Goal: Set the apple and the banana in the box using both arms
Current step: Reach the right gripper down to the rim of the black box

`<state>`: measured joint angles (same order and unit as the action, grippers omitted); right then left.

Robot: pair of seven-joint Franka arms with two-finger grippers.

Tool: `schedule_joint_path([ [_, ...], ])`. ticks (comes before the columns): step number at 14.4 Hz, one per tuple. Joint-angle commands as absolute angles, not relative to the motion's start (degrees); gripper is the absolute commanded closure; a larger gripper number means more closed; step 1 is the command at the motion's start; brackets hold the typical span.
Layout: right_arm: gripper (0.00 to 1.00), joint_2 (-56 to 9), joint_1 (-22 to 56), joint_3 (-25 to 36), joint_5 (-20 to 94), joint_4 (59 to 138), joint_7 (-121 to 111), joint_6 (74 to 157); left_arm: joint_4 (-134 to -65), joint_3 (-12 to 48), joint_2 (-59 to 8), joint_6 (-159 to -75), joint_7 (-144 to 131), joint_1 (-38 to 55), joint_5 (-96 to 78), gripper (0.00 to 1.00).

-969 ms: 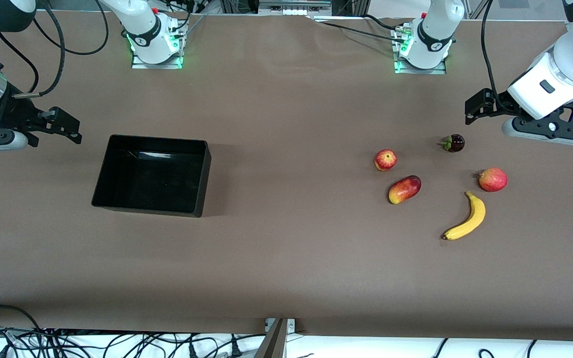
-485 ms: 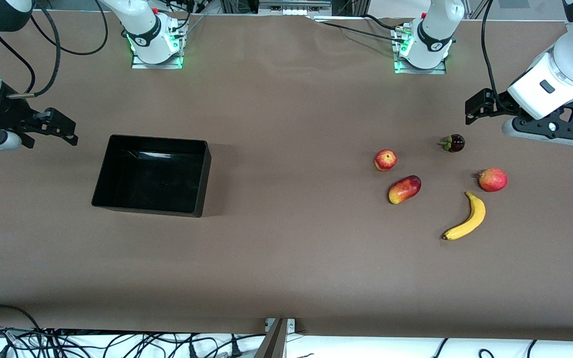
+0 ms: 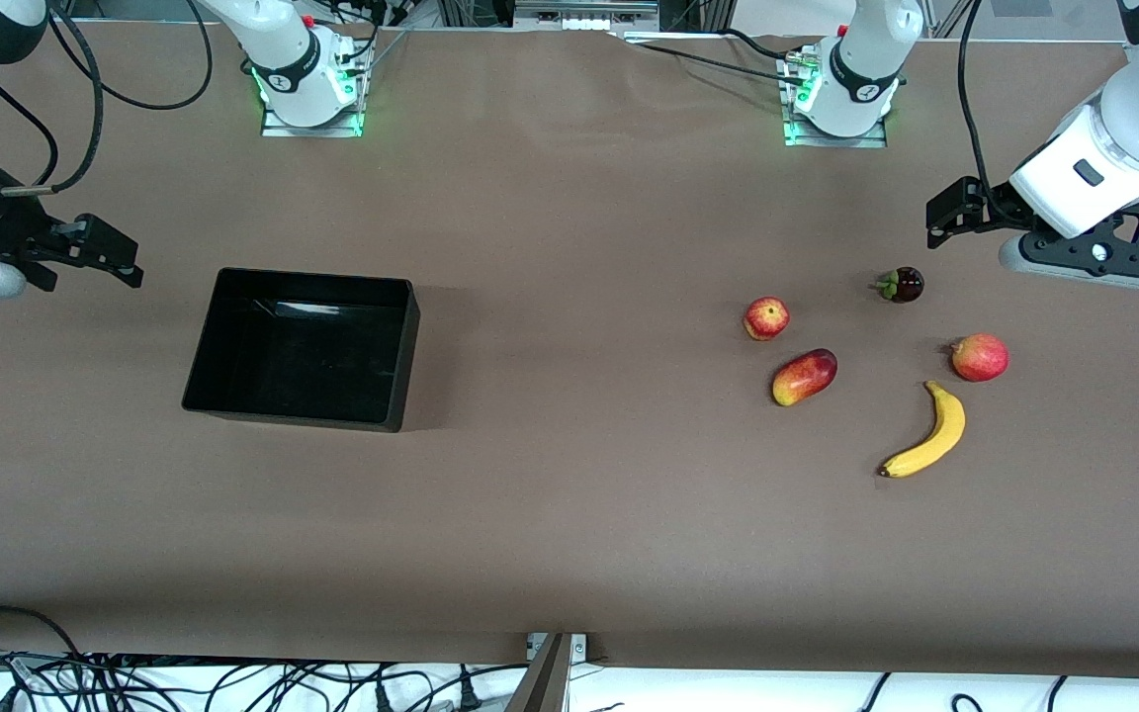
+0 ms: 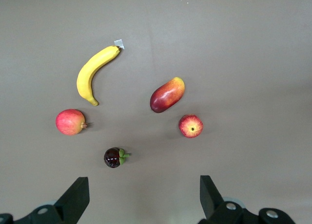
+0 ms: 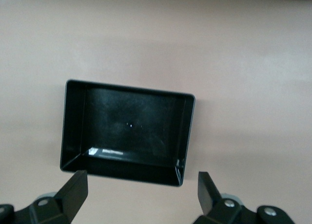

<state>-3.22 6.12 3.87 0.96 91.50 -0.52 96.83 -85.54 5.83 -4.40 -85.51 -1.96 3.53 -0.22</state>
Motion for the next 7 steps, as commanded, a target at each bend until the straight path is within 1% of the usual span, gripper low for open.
schedule_joint_path([
  [1,0.00,-4.47,5.80,3.43,0.97,91.23,-1.40,93.71,-84.02,6.06,-4.75,-84.03,-1.58,3.69,1.23,0.00],
  [2,0.00,-4.57,5.54,3.34,0.88,91.14,-1.06,91.26,-84.02,6.06,-4.75,-83.59,-1.58,3.69,1.23,0.00],
  [3,0.00,-4.57,5.80,3.34,0.88,90.97,-1.05,90.53,-83.94,6.06,-4.75,-83.58,-1.58,3.69,1.23,0.00],
  [5,0.00,-5.01,5.98,3.08,0.88,91.40,-1.05,90.44,-83.94,6.06,-4.75,-83.50,-1.58,3.69,1.23,0.00],
  [7,0.00,-5.71,5.89,3.16,0.79,94.03,-0.97,92.19,-83.94,6.06,-4.75,-83.50,-1.58,3.69,1.23,0.00],
])
